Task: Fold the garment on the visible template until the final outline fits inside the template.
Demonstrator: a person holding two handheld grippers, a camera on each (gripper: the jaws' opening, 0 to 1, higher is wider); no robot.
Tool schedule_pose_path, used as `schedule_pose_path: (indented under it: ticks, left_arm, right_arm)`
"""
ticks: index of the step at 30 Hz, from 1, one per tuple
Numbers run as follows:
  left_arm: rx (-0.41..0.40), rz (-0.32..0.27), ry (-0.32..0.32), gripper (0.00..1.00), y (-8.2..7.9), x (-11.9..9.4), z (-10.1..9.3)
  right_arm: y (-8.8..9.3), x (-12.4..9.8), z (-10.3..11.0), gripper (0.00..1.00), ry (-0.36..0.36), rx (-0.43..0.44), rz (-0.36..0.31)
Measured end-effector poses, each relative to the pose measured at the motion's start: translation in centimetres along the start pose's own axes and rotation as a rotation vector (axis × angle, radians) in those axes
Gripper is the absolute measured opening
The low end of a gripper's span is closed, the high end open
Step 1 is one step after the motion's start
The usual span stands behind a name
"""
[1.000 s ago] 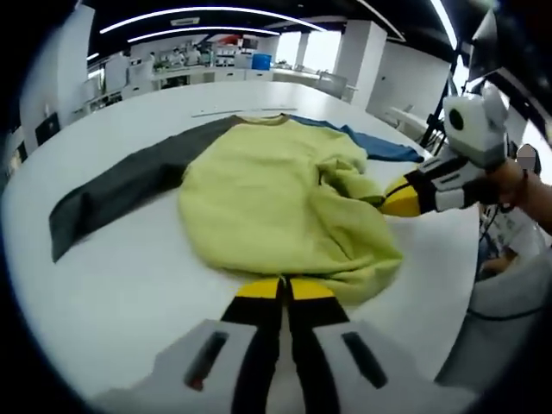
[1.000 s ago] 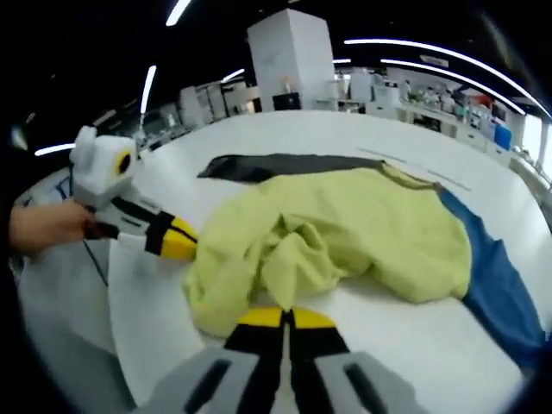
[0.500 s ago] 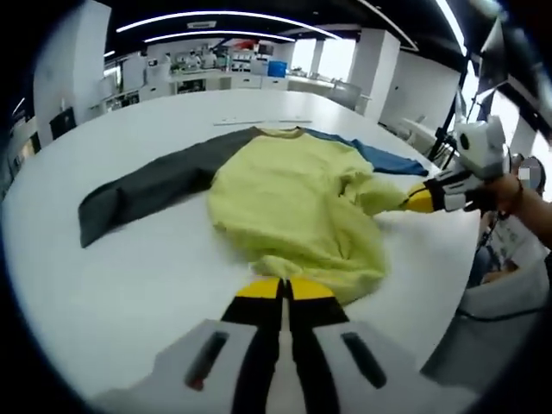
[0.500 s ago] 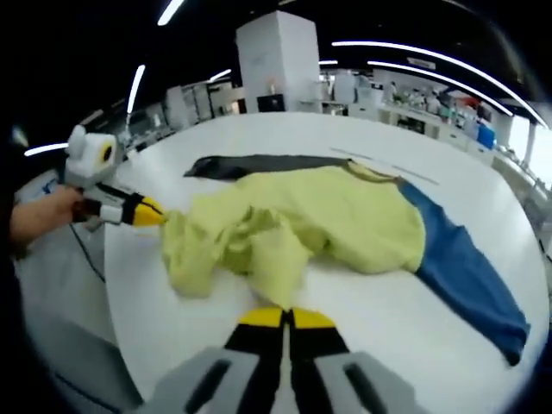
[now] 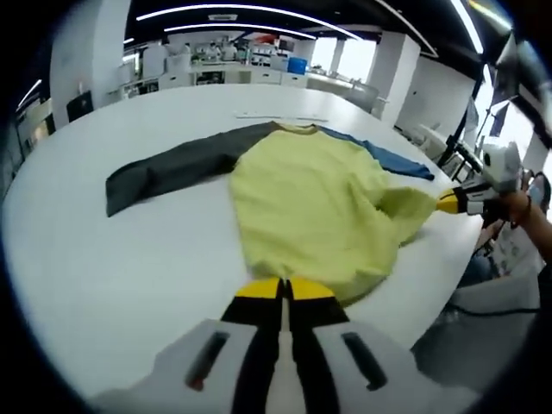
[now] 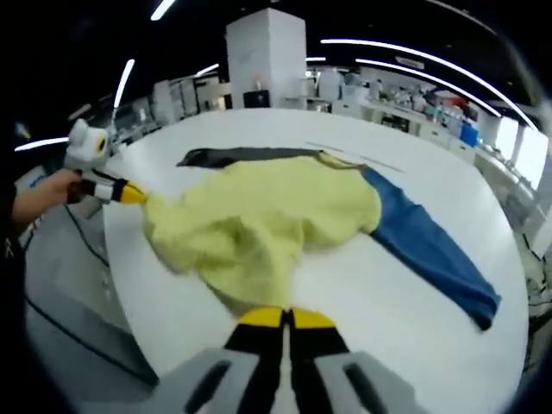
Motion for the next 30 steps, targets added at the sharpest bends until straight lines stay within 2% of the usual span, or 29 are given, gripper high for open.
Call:
schedule_pose_path:
  ticks: [9, 17, 22, 30]
  left_arm:
    - [-0.052, 0.007, 0.0, 0.0, 1.4, -0.3, 0.0]
    - [-0.076, 0.003, 0.006, 0.0, 1.8, -0.8, -0.2]
    - [-0.069, 0.011, 0.0, 0.0, 2.2, -0.9, -0.4]
    - [-0.04, 0.059, -0.02, 0.0, 3.2, -0.3, -0.6]
  right_arm:
    - [2.6, -1.8, -0.1, 0.0, 0.007, 0.035, 0.021]
    - [3.6, -2.5, 0.1, 0.0, 0.029, 0.051, 0.022]
    - [4.5, -2.7, 0.3, 0.0, 0.045, 0.042, 0.042]
    - [5.7, -2.2, 1.1, 0.0, 0.066, 0.012, 0.094]
Point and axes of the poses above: the point that each gripper's makers call its tool centre point, and the gripper's own axes: x roughly forward along the fingers, z roughly to its left, y roughly out of its underside, the point moved 7 cm from there along -x, roughly backward along the fingers, and after that the axes turned 15 degrees about z, right-handed, at the moved point
